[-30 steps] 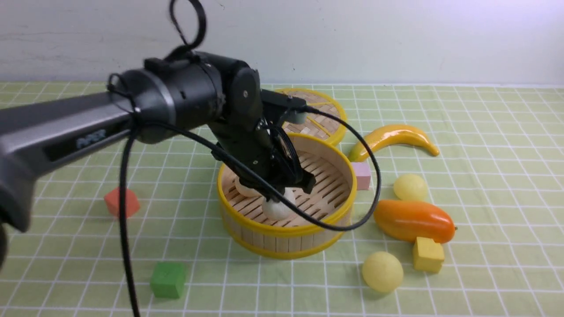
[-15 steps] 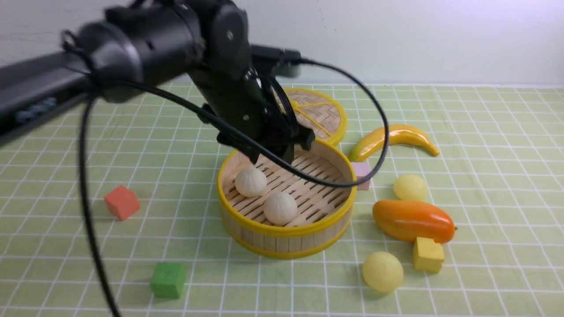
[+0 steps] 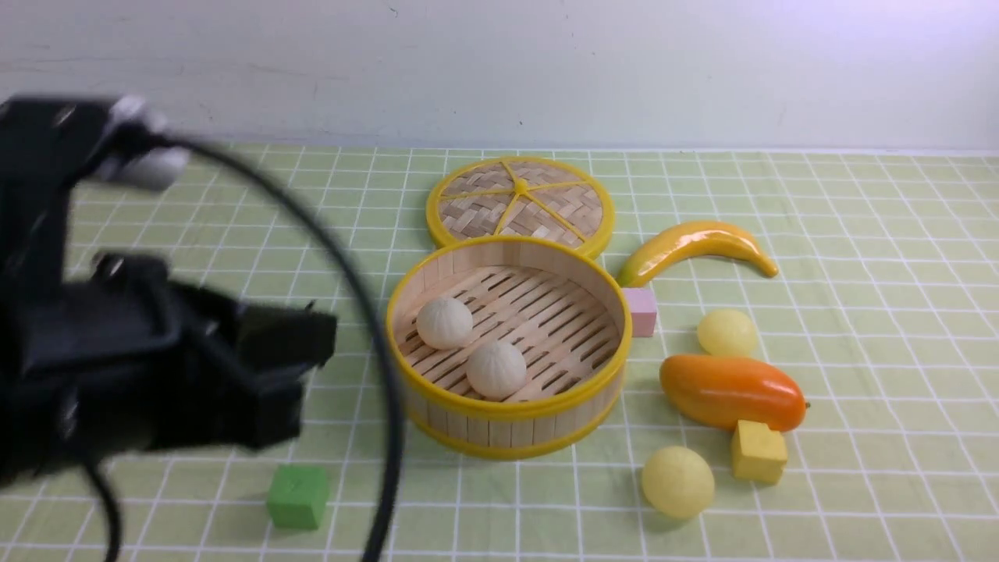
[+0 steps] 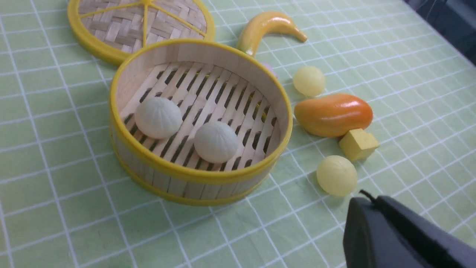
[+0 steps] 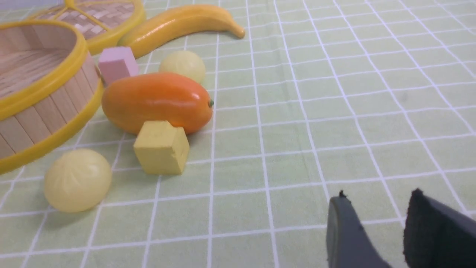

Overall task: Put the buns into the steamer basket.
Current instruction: Use the right arm to grab a steamed stuffed bun

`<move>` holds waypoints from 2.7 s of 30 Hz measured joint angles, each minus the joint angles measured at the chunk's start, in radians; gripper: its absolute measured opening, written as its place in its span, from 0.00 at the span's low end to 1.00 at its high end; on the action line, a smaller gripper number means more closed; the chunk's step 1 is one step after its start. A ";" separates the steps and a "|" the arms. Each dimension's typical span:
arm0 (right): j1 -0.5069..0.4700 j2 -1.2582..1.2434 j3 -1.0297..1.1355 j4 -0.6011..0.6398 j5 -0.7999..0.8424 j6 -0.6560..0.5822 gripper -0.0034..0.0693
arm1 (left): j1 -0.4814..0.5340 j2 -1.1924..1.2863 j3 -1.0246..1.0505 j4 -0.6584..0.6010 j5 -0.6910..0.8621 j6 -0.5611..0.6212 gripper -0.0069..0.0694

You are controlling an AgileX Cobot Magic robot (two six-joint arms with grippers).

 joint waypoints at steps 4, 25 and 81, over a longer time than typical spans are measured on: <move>0.000 0.000 0.002 0.075 -0.163 0.128 0.38 | 0.000 -0.190 0.218 -0.031 -0.130 0.001 0.07; 0.088 0.277 -0.362 0.097 0.079 0.281 0.15 | 0.000 -0.392 0.408 -0.040 -0.179 0.001 0.07; 0.496 1.746 -1.117 0.124 0.340 -0.066 0.05 | 0.000 -0.392 0.408 -0.041 -0.179 0.001 0.10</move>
